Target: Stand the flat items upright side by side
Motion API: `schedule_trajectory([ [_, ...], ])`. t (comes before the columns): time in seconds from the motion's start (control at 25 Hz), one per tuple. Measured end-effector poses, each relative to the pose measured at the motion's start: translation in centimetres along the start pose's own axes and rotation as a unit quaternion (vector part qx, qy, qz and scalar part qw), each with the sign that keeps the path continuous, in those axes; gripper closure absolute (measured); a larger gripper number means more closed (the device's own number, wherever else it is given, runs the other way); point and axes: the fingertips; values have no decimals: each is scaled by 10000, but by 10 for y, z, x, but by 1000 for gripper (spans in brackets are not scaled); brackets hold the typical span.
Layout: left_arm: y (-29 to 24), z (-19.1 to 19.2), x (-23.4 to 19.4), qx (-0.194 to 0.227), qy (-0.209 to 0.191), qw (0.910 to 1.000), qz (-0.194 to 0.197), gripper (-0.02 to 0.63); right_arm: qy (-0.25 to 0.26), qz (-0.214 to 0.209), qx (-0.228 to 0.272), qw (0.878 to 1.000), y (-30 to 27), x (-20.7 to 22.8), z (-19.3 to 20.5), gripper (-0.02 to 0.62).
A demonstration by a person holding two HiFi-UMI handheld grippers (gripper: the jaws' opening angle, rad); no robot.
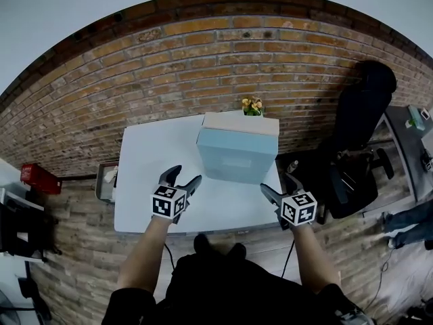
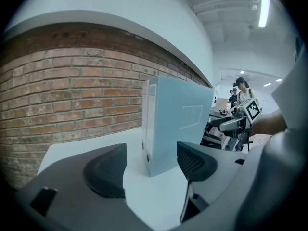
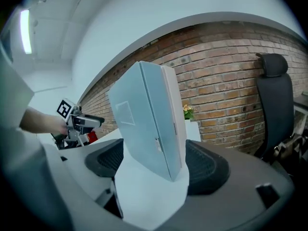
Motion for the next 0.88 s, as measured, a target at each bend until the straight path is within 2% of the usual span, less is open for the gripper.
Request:
schedule_trajectory([
  [0.12,14,-4,1,238,-4,9997,-49,281,-199,262,108,9994,5,-5,3,212],
  [0.24,27,-11,5,673,371,9968,197,300,-360,525,212,9977,13,-13,8,249],
  [0.36,40,-13,4,787,299,9961,251,365,-434,656,174,9967,20,-33,15,286],
  [0.52,73,-18,-17,998,171,9949,-14,441,-285,714,111,9970,10,-78,15,314],
  [0.64,107,-21,-36,1191,92,9928,-61,521,-181,643,228,9975,-8,-123,-1,341],
  [0.88,175,-17,-77,1195,-31,9925,-252,577,9,447,573,9974,-27,-208,-48,402],
])
Point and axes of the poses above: the fingertips, and each gripper's own axes: y backward along the fingers, x to its right, z out of its underside, and after that the axes turned 12 degrees about z, right-handed
